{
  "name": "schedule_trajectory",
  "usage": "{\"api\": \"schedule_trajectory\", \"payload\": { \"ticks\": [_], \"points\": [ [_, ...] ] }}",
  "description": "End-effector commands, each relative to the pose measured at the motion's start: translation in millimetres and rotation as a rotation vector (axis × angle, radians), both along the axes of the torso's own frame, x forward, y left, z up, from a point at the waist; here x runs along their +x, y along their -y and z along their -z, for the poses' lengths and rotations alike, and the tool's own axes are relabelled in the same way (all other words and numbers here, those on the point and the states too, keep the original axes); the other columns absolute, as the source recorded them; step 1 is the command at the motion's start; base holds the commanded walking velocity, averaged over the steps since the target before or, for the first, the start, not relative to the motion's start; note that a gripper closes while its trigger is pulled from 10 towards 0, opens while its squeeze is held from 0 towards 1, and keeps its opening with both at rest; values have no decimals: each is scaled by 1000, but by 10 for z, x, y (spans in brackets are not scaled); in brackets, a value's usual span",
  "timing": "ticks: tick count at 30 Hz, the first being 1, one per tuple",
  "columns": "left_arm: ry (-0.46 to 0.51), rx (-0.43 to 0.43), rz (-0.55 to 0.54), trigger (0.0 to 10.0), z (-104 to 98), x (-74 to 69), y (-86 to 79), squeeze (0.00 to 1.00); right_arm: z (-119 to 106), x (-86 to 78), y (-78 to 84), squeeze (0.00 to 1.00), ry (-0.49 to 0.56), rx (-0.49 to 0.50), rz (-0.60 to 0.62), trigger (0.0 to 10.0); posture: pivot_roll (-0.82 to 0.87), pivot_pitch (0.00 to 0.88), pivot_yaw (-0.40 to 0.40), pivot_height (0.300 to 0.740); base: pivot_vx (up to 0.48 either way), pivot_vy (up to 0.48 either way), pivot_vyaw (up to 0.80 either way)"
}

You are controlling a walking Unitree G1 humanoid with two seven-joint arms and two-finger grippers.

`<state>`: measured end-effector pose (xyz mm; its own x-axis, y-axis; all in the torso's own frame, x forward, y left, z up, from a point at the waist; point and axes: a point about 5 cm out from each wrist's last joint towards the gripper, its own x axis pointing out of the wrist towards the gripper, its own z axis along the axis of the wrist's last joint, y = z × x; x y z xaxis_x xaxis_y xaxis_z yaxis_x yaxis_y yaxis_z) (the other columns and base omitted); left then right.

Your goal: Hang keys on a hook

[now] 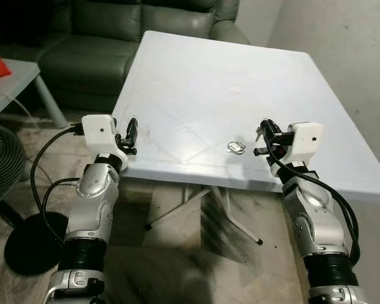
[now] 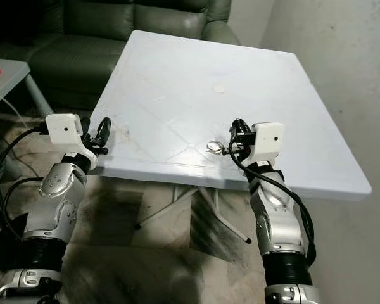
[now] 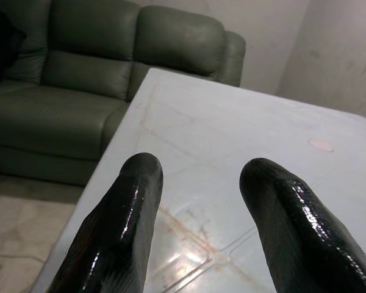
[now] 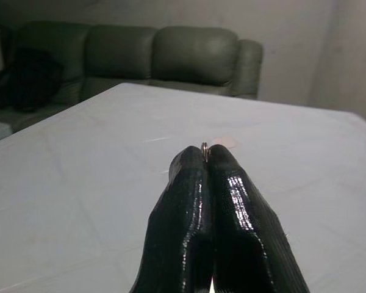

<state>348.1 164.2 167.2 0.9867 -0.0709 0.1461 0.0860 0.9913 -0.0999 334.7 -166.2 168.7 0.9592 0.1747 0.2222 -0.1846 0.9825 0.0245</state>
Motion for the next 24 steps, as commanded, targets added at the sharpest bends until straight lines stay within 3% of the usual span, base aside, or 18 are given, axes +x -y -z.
{"api": "schedule_trajectory", "payload": {
  "ticks": [1, 5, 13, 24],
  "points": [
    [11, -5, 9, 10000, -37, 33, 27, 0, -50, 38, 57, 0, 11, -9, 31, 10000, 46, 3, -73, 740, 0, 0, -738],
    [10, -11, 6, 10000, -36, 39, 11, 0, -62, 51, 60, 0, 13, -7, 37, 10000, 48, 4, -72, 740, 0, 0, -741],
    [7, -18, -6, 10000, -30, 56, -4, 0, -57, 70, 96, 0, 10, -9, 53, 10000, 52, 0, -74, 740, 0, 425, -738],
    [-26, -12, -20, 10000, 25, 66, 33, 0, -47, 74, 107, 0, 2, -20, 52, 10000, 49, 0, -81, 740, 0, 0, -738]
  ]
}}
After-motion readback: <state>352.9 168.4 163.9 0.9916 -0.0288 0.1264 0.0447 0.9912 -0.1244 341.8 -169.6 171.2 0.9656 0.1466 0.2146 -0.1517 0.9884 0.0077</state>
